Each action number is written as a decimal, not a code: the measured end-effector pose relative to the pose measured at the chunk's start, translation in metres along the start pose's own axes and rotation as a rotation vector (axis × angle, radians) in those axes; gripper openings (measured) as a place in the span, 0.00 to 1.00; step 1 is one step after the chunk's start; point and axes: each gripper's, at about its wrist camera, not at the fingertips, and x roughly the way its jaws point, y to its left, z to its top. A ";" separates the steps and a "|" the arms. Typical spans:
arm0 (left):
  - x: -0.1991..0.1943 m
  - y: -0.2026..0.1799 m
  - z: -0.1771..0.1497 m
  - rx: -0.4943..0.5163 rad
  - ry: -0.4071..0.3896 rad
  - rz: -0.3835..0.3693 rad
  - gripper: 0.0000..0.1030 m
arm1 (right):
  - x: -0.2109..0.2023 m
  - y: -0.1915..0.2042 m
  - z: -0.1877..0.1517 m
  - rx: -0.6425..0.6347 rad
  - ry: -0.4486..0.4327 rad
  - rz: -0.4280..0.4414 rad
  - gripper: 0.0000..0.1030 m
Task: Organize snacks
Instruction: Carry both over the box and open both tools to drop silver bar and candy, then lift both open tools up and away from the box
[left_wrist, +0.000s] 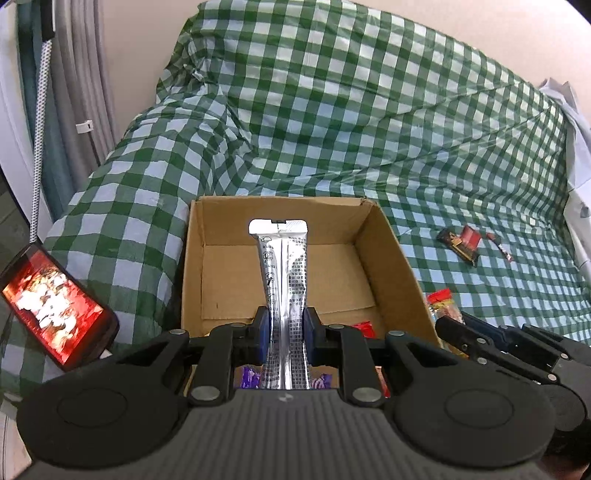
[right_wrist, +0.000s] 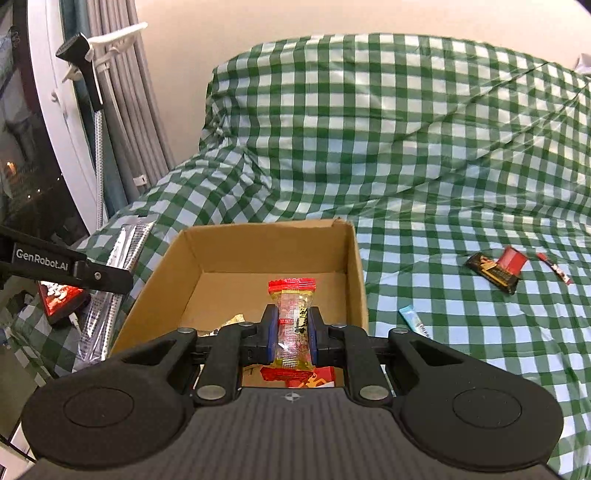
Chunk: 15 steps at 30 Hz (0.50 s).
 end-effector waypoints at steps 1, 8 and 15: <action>0.006 0.001 0.001 0.000 0.009 0.003 0.20 | 0.006 0.000 0.001 0.003 0.009 0.000 0.17; 0.049 0.013 0.010 -0.019 0.091 0.059 0.98 | 0.040 0.000 0.003 0.040 0.073 0.057 0.29; 0.042 0.031 0.001 -0.048 0.129 0.091 1.00 | 0.036 0.003 0.005 0.104 0.114 0.068 0.92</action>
